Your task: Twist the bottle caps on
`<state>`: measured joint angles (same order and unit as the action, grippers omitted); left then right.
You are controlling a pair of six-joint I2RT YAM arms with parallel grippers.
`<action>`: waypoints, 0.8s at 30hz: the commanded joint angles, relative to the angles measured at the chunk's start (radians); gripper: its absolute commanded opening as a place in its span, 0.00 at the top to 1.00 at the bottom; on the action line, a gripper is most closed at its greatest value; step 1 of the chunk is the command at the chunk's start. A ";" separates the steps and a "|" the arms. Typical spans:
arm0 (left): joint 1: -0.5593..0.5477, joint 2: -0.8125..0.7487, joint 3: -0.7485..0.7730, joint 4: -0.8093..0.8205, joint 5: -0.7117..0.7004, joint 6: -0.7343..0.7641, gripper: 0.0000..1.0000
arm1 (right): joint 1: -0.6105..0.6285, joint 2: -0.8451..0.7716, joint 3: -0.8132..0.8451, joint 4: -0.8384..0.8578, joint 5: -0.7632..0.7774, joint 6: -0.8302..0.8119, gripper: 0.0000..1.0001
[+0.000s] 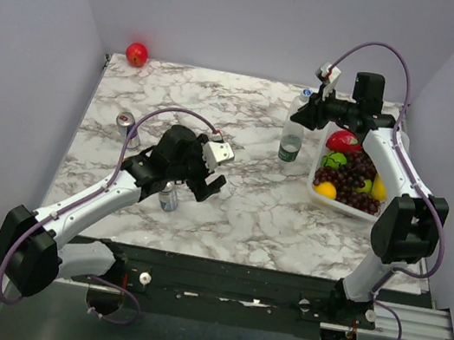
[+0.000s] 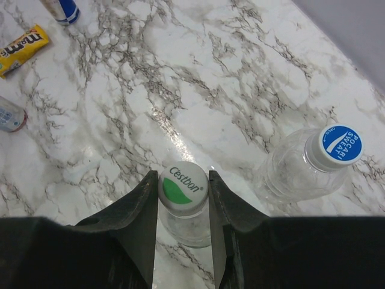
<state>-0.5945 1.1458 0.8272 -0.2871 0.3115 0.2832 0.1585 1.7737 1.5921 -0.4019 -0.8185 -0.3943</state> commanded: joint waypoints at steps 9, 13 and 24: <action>0.007 0.000 0.016 -0.003 0.023 0.010 0.01 | -0.017 -0.017 -0.044 0.037 0.008 -0.003 0.59; 0.009 -0.003 0.009 0.008 0.031 0.010 0.01 | -0.019 -0.025 -0.041 0.037 0.016 -0.005 0.53; 0.007 -0.011 -0.005 0.019 0.035 0.007 0.01 | -0.019 -0.030 -0.027 0.037 0.035 -0.005 0.45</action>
<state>-0.5903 1.1465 0.8272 -0.2863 0.3195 0.2844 0.1452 1.7699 1.5639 -0.3603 -0.8066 -0.3874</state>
